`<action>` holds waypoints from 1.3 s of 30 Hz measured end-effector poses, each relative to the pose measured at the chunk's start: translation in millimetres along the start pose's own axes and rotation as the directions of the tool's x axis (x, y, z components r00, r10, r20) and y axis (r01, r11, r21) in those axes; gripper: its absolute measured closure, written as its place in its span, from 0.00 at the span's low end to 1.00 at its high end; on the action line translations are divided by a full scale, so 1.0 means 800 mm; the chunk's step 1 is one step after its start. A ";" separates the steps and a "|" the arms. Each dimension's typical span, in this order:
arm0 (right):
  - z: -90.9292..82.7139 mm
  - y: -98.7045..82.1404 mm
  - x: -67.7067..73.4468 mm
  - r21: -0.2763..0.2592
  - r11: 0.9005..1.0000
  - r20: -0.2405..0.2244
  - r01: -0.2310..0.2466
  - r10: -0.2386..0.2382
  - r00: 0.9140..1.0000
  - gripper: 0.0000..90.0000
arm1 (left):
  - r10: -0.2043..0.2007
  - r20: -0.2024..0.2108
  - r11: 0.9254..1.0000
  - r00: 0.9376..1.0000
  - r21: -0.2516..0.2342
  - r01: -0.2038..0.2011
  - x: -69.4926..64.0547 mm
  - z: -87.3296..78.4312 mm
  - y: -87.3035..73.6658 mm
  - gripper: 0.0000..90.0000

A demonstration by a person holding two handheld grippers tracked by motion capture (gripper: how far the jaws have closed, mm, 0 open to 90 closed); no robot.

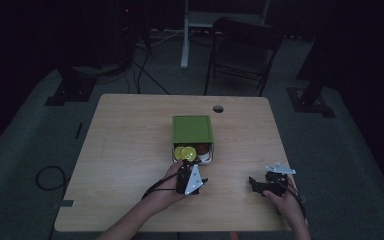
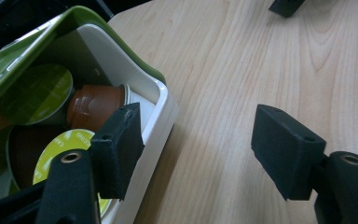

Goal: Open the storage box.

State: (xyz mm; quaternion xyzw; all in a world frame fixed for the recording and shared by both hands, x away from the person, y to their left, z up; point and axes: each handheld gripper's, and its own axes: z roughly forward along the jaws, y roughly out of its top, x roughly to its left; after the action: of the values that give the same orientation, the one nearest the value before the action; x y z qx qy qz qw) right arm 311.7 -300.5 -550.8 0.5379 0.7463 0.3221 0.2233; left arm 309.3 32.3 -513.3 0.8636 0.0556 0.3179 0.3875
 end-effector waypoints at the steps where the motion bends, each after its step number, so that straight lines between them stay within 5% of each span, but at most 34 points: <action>1: 0.000 0.000 0.000 0.000 1.000 0.000 0.000 0.000 1.000 0.12 | 0.026 -0.009 1.000 1.000 0.008 -0.026 0.000 0.002 0.000 0.38; 6: 0.000 0.000 0.000 0.000 1.000 0.000 0.000 0.000 1.000 0.12 | 0.145 -0.060 0.989 0.988 0.046 -0.142 -0.004 0.012 0.001 0.41; 8: 0.000 0.000 0.000 0.000 1.000 0.000 0.000 0.000 1.000 0.12 | 0.205 -0.072 0.978 0.976 0.057 -0.202 -0.006 0.017 0.001 0.42; 16: 0.000 0.000 0.000 0.000 1.000 0.000 0.000 0.000 1.000 0.12 | 0.255 -0.089 0.966 0.963 0.065 -0.249 -0.012 0.029 0.001 0.45; 20: 0.000 0.000 0.000 0.000 1.000 -0.001 0.000 0.000 1.000 0.12 | 0.340 -0.137 0.940 0.930 0.091 -0.330 -0.013 0.034 0.001 0.49; 23: 0.000 0.000 0.000 0.000 1.000 -0.001 0.000 0.000 1.000 0.12 | 0.362 -0.139 0.931 0.922 0.102 -0.351 -0.014 0.038 -0.001 0.53; 24: 0.000 0.000 0.000 0.000 1.000 -0.001 0.000 0.000 1.000 0.12 | 0.396 -0.145 0.917 0.907 0.119 -0.382 -0.017 0.041 -0.004 0.53; 26: 0.000 0.000 0.000 0.000 1.000 -0.001 0.000 0.000 1.000 0.12 | 0.431 -0.164 0.901 0.887 0.131 -0.414 -0.019 0.044 -0.006 0.55; 30: 0.000 0.000 0.000 0.000 1.000 0.000 0.000 0.000 1.000 0.12 | 0.471 -0.191 0.881 0.861 0.156 -0.447 -0.020 0.048 -0.007 0.60; 33: 0.000 0.000 0.000 0.000 1.000 0.000 0.000 0.000 1.000 0.12 | 0.488 -0.208 0.872 0.848 0.166 -0.461 -0.021 0.049 -0.008 0.65; 37: 0.000 0.000 0.000 0.000 1.000 0.000 0.000 0.000 1.000 0.12 | 0.491 -0.226 0.870 0.841 0.171 -0.463 -0.019 0.049 -0.006 0.74; 39: 0.000 0.000 0.000 0.000 1.000 0.000 0.000 0.000 1.000 0.12 | 0.504 -0.228 0.863 0.833 0.173 -0.475 -0.019 0.050 -0.006 0.77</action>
State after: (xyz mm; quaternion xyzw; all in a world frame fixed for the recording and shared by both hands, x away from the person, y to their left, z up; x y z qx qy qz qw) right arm 311.6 -300.5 -550.8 0.5379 0.7464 0.3219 0.2232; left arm 321.5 5.1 -544.2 0.8182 -0.0988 0.5155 0.2346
